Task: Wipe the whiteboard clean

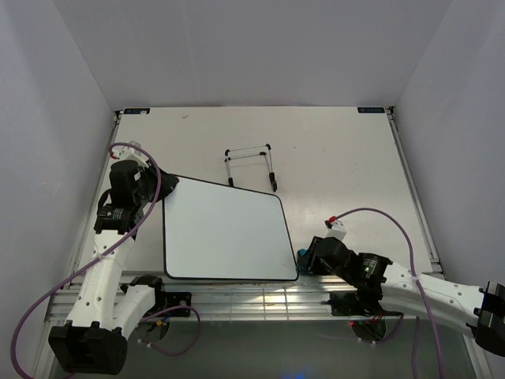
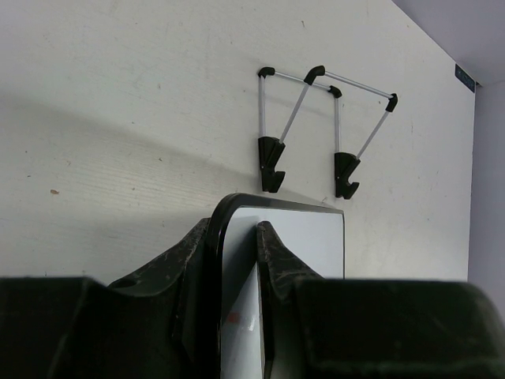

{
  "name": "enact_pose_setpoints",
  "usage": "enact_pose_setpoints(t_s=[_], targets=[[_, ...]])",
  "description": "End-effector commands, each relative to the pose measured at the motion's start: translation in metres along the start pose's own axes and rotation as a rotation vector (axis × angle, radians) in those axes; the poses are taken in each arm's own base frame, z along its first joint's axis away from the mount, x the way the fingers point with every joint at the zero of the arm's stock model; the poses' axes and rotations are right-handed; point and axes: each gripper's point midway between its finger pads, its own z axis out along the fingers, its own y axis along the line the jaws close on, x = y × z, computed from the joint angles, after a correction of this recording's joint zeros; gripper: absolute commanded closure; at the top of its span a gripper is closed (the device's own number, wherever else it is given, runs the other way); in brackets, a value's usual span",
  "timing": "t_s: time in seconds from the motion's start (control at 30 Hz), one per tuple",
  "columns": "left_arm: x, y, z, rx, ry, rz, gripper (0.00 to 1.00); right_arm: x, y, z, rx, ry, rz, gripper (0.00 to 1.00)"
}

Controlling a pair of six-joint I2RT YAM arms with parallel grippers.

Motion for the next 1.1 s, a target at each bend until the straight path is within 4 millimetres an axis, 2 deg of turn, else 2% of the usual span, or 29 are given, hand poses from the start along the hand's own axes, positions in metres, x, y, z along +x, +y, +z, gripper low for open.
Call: enact_pose_setpoints(t_s=[0.0, 0.07, 0.2, 0.23, 0.3, 0.33, 0.43, 0.47, 0.53, 0.57, 0.63, 0.73, 0.87, 0.9, 1.0, 1.03, 1.07], targets=[[-0.007, 0.018, -0.004, -0.098, -0.029, 0.088, 1.0, 0.016, -0.048, -0.003, 0.159, 0.063, -0.036, 0.92], [-0.007, 0.018, -0.003, -0.096, -0.024, 0.087, 1.0, 0.014, -0.043, -0.003, 0.155, 0.068, -0.054, 0.92], [-0.006, 0.016, -0.002, -0.089, -0.018, 0.086, 1.0, -0.005, -0.007, 0.001, 0.068, 0.036, -0.099, 0.92], [-0.007, 0.015, -0.003, -0.085, -0.021, 0.087, 1.0, -0.016, 0.013, 0.002, 0.031, 0.015, -0.106, 0.92], [-0.008, 0.015, -0.003, -0.087, -0.021, 0.088, 1.0, -0.024, 0.034, 0.003, -0.019, 0.013, -0.14, 0.92], [-0.007, 0.015, -0.004, -0.087, -0.02, 0.088, 1.0, -0.033, 0.057, 0.005, -0.065, 0.001, -0.144, 0.92], [-0.006, 0.017, -0.004, -0.093, -0.02, 0.09, 1.0, -0.03, 0.088, 0.01, -0.134, 0.047, -0.184, 0.92], [-0.006, 0.017, -0.004, -0.095, -0.023, 0.091, 1.0, -0.037, 0.112, 0.007, -0.191, 0.034, -0.183, 0.92], [-0.006, 0.018, -0.005, -0.098, -0.026, 0.092, 1.0, -0.032, 0.129, 0.01, -0.221, 0.056, -0.207, 0.92], [-0.005, 0.019, -0.005, -0.1, -0.024, 0.093, 1.0, -0.035, 0.147, 0.006, -0.269, 0.056, -0.206, 0.92], [-0.006, 0.019, -0.006, -0.1, -0.026, 0.094, 1.0, -0.032, 0.154, 0.007, -0.281, 0.071, -0.212, 0.92], [-0.009, 0.022, -0.008, -0.122, -0.044, 0.099, 1.0, -0.03, 0.138, 0.012, -0.216, 0.076, -0.219, 0.92], [-0.008, 0.022, -0.007, -0.127, -0.043, 0.102, 1.0, -0.018, 0.088, 0.013, -0.064, 0.092, -0.224, 0.92], [-0.007, 0.023, -0.006, -0.128, -0.042, 0.102, 1.0, -0.008, 0.065, 0.011, -0.015, 0.115, -0.227, 0.92], [-0.007, 0.022, -0.005, -0.124, -0.039, 0.099, 1.0, 0.003, 0.03, 0.006, 0.061, 0.124, -0.201, 0.92], [-0.008, 0.021, -0.004, -0.12, -0.041, 0.099, 1.0, 0.011, 0.011, 0.007, 0.1, 0.136, -0.202, 0.92], [-0.008, 0.021, -0.004, -0.118, -0.04, 0.099, 1.0, 0.013, 0.003, 0.006, 0.117, 0.134, -0.196, 0.92]])
